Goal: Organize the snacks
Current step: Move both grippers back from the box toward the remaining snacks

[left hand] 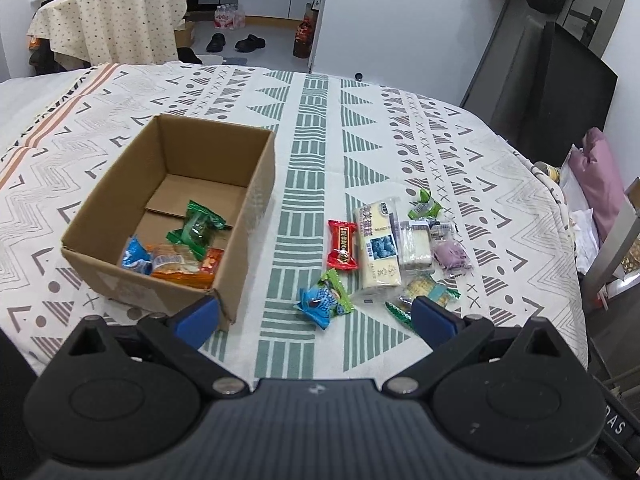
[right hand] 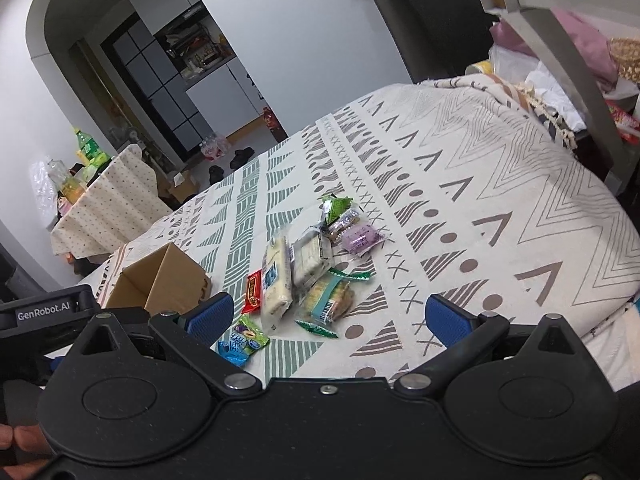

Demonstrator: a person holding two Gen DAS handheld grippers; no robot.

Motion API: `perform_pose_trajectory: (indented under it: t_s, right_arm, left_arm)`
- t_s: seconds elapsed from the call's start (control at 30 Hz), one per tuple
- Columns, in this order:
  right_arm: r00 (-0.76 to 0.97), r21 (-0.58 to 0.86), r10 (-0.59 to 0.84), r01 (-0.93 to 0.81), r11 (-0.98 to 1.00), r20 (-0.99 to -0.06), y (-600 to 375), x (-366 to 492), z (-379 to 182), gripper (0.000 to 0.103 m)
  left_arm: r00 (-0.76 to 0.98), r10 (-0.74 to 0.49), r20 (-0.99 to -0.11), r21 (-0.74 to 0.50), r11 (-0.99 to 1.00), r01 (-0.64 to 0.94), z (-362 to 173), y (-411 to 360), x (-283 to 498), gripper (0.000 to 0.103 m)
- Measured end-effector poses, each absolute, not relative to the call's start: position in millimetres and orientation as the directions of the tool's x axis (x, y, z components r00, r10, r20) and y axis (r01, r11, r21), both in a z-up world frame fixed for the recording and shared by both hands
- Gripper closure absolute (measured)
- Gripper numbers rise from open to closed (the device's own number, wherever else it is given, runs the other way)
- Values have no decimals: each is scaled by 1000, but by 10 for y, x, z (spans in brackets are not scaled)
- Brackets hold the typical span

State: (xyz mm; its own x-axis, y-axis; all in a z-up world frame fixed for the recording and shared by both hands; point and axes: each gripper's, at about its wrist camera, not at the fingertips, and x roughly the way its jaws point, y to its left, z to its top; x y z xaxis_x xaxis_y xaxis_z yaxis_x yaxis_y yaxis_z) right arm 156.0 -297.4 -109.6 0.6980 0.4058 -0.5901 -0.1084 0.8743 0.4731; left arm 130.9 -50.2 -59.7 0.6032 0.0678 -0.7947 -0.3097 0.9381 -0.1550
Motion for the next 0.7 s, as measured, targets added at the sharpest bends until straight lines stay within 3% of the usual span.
perform_pose_trajectory:
  t_s: [0.2,0.4,0.53,0.7]
  right_arm:
    - [679,506,428,-95,857,-597,-2992,1655,-1186,2]
    - [643,559,473,-84,825,-602,-2973,1786,-1327,14]
    - [609,587,505,-79,806,-612,-2936,1902,-1435,20]
    - [564,614,529,-48,788,-634,-2879,2070,-1602,28]
  left_arm:
    - [600,69,-797,-164,932,-324,-720,-540,1421,3]
    - [593,67,-803,-170,927,-335,-860,-541,1541,15]
    - [572,40,-819,-193,920,-342,-1009,-510,1645,29]
    - [538,30,-843,-199,910,-363,-1232,-468,1793,36]
